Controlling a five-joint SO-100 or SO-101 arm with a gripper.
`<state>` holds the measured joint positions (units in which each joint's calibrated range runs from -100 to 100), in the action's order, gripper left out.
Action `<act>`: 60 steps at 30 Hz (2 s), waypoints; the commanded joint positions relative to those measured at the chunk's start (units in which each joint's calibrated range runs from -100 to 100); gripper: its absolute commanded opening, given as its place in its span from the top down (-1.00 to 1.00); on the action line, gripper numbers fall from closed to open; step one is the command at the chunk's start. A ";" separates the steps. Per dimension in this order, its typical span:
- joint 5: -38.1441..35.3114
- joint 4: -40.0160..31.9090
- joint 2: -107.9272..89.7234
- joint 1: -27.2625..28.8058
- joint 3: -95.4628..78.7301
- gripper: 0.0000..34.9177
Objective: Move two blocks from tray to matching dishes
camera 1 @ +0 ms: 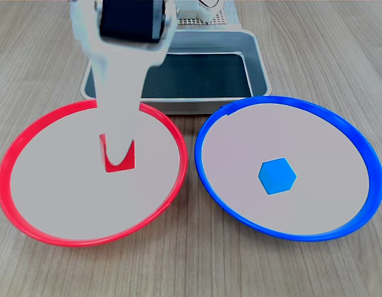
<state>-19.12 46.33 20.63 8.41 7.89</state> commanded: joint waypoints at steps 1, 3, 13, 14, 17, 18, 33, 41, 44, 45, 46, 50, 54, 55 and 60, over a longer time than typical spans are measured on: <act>-1.66 -7.49 -1.23 1.80 -6.03 0.07; -1.66 -9.56 -2.59 2.18 -9.21 -0.39; 17.24 -31.51 -56.24 0.02 -60.56 0.99; 17.73 -31.43 -58.63 -0.17 -62.56 0.99; 21.00 -28.54 -79.18 -2.71 -79.58 0.99; 21.49 -26.48 -85.15 -3.47 -84.04 0.99; 23.88 -1.14 -119.61 -3.94 -107.89 0.99; 24.91 1.34 -119.61 -4.31 -107.89 0.99; 24.86 1.34 -119.61 -4.50 -107.89 0.74; 24.86 1.34 -119.61 -4.41 -107.89 0.82; 24.91 1.42 -119.61 -4.41 -107.89 0.98; 24.96 1.42 -119.61 -4.31 -107.89 0.98; 24.96 1.42 -119.61 -4.31 -107.89 0.98; 24.96 1.42 -119.61 -4.31 -107.89 0.98; 24.96 1.42 -119.61 -4.31 -107.89 0.98</act>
<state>5.64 47.47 -98.72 4.25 -99.91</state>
